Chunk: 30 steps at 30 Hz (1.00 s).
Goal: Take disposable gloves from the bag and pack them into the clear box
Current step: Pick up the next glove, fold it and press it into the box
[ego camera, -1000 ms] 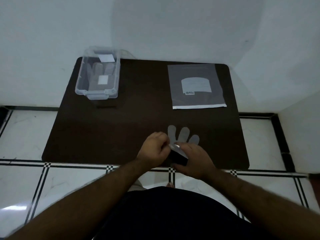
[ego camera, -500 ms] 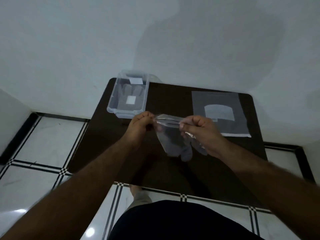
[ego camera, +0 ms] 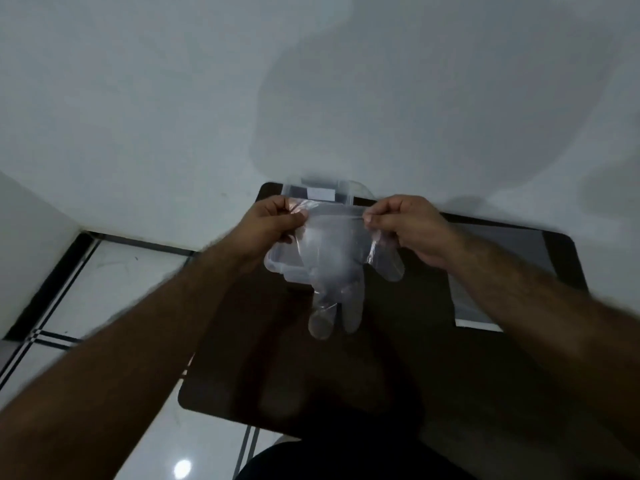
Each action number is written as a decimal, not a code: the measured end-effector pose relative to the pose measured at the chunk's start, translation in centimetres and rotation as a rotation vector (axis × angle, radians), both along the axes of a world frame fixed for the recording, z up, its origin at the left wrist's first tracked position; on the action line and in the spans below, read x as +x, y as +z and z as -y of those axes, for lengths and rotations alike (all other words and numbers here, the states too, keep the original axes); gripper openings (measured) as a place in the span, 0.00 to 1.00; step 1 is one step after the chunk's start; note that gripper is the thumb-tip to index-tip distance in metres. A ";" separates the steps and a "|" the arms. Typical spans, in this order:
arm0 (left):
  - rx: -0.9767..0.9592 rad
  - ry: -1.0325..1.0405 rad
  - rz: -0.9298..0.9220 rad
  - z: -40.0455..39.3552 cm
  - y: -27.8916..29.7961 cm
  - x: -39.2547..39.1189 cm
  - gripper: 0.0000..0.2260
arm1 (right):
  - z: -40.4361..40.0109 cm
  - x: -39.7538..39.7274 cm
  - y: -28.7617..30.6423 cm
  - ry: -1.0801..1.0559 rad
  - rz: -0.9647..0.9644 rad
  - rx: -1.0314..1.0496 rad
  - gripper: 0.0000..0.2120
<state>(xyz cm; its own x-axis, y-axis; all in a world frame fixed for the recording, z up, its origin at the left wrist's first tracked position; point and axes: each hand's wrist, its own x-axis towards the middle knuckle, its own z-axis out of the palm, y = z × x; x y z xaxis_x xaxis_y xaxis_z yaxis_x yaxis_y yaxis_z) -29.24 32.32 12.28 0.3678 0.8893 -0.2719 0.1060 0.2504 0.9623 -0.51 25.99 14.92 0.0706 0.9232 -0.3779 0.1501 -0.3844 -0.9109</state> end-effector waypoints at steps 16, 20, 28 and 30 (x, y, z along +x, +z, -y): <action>0.205 -0.158 -0.260 -18.6 -0.1 0.3 0.04 | -16.3 -2.8 -0.2 -0.098 0.207 0.055 0.02; 0.329 -0.186 -0.205 -19.2 0.5 0.4 0.04 | -16.6 -2.3 1.3 -0.095 0.278 0.188 0.03; 0.666 -0.245 -0.288 -17.9 0.5 -1.2 0.08 | -13.8 -2.3 1.2 0.078 0.409 0.415 0.05; 0.738 -0.271 -0.290 -16.8 0.3 -1.6 0.07 | -12.9 -2.3 0.7 0.149 0.516 0.465 0.05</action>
